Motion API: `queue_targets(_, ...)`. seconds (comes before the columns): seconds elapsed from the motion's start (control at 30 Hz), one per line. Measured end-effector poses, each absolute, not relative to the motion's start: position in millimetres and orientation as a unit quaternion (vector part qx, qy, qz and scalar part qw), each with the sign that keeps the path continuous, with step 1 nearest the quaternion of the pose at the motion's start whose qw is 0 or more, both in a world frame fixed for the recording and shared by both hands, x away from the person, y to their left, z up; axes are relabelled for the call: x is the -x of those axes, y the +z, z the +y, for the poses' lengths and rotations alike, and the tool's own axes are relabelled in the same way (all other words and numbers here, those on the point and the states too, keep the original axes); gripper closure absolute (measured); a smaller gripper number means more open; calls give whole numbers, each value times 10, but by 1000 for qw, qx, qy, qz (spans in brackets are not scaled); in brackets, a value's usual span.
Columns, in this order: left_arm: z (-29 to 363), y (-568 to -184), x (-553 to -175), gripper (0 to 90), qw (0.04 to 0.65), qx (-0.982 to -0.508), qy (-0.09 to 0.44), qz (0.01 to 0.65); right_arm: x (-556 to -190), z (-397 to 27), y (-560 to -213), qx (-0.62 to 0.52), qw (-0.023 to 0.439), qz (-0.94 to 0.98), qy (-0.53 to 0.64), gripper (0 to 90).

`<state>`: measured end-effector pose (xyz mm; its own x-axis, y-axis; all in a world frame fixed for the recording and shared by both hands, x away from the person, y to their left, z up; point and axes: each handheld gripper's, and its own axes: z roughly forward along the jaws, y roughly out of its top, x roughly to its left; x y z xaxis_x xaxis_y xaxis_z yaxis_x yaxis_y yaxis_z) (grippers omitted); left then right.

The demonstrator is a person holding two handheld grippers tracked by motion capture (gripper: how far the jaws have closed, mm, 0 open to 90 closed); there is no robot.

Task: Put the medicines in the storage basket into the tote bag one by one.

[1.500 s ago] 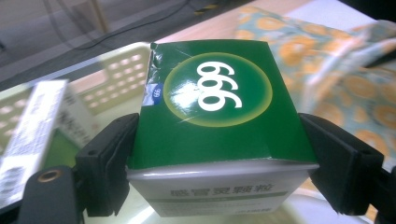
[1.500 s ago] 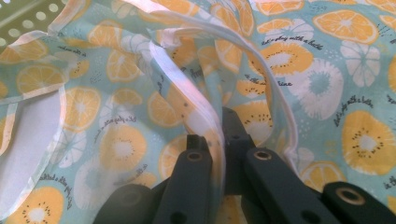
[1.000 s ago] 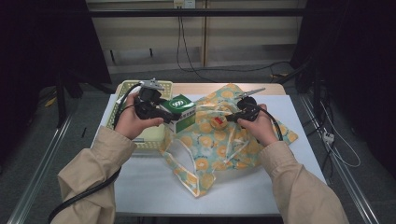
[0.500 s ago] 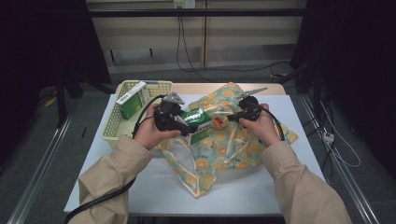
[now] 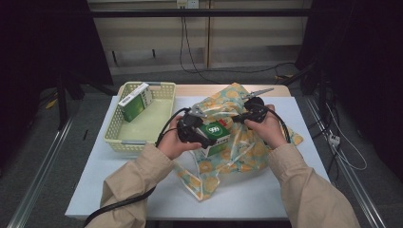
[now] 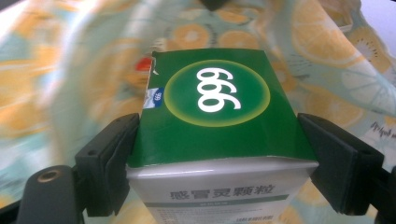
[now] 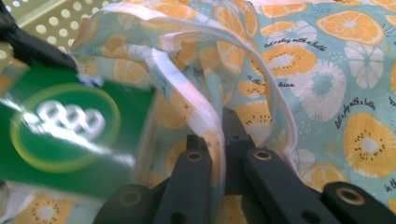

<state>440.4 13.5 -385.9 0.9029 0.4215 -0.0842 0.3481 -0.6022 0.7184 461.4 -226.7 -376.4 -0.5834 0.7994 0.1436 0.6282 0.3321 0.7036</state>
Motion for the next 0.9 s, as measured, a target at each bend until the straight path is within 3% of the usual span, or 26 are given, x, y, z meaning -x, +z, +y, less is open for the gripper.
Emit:
queue_targets(0.27, -87, -3987, -4523, 162, 422, -877, 47, 226, -4625, -2266, -3732, -440, 117, 809, 372, 900)
queue_targets(0.9, -394, -4111, -5059, 157, 429, -852, 134, 270, -4653, -2316, -3593, -443, 127, 804, 376, 899)
